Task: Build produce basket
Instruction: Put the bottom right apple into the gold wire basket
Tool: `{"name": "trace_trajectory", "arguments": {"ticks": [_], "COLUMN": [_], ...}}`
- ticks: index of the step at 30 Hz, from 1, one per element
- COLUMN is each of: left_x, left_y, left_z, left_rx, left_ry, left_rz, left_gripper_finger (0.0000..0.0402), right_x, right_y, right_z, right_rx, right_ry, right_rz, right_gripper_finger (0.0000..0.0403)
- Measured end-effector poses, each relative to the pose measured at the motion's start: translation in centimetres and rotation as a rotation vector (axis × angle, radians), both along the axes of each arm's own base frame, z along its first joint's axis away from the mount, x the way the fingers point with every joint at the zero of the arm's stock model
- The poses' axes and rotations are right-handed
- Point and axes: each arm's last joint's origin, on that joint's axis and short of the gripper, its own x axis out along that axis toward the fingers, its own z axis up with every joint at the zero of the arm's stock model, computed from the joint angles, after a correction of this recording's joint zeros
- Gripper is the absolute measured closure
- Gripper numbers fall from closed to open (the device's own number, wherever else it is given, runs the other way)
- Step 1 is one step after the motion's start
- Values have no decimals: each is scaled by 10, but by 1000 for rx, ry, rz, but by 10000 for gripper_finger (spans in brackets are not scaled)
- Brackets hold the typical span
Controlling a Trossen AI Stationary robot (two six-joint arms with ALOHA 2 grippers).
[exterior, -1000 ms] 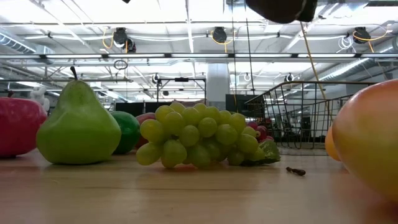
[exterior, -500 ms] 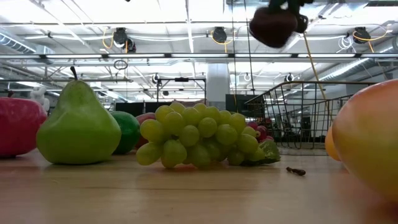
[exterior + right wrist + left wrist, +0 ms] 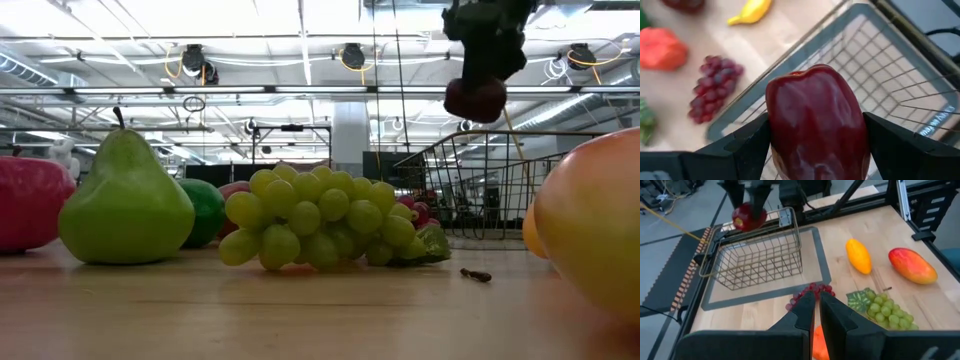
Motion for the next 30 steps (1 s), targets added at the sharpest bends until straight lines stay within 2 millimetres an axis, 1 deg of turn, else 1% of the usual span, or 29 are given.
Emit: {"name": "trace_trajectory", "arguments": {"ticks": [3,9,13,21,30], "left_x": [1,0,0,0,0], "left_y": [0,0,0,0,0], "left_z": [1,1,1,1,1], "left_rx": [-2,-7,-9,-15,-14], "left_ry": [-14,-11,-10,-10,-9], "left_rz": [0,2,3,6,6], "left_gripper_finger": [371,371,371,371,371], "right_x": [0,2,5,14,21], "right_y": [-11,-31,-45,-72,-89], "right_z": [0,-3,-12,-37,-58], "right_rx": [-46,-74,-54,0,38], "right_ry": [-9,2,58,193,289], "right_rz": [-58,-99,-140,-181,-194], "right_gripper_finger": [113,113,113,113,113]}}
